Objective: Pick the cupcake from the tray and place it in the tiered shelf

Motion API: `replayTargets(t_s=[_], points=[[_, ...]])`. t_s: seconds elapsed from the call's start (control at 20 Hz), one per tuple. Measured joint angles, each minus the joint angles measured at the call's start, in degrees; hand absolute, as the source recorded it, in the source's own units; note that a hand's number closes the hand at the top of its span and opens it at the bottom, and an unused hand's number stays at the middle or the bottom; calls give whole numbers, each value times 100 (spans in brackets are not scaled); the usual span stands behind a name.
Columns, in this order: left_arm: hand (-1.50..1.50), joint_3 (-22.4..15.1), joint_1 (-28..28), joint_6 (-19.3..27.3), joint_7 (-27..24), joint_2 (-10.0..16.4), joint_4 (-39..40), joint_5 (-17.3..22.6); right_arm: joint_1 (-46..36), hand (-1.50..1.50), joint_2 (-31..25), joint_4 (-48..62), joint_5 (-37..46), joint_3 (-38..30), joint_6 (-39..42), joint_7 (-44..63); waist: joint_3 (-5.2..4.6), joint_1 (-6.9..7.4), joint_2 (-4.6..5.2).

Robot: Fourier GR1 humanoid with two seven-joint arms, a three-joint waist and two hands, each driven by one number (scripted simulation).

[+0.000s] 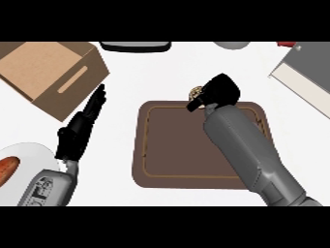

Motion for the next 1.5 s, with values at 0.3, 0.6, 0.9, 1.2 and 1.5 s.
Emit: replayTargets(t_s=[0.3,0.6,0.9,1.2,1.5], points=[[0,54,-91,-51,86,14,-21,14,-750,150,-114,661,265,-648,-678,-398,2,17,7],[0,47,30,15,50,-45,-12,-45,-1335,150,-100,792,983,-889,-1411,-453,-3,-41,-36],[0,140,59,-30,47,8,49,-24,-2039,150,-266,1009,1820,-1084,-1431,-38,-9,-134,-77],[0,175,23,-21,60,-8,71,-43,-2616,150,-575,1166,2692,-1181,-1144,442,-11,-203,-102],[0,217,142,-44,-25,-9,73,-29,-2996,150,-989,1227,3429,-1383,-858,660,-9,-228,-110]])
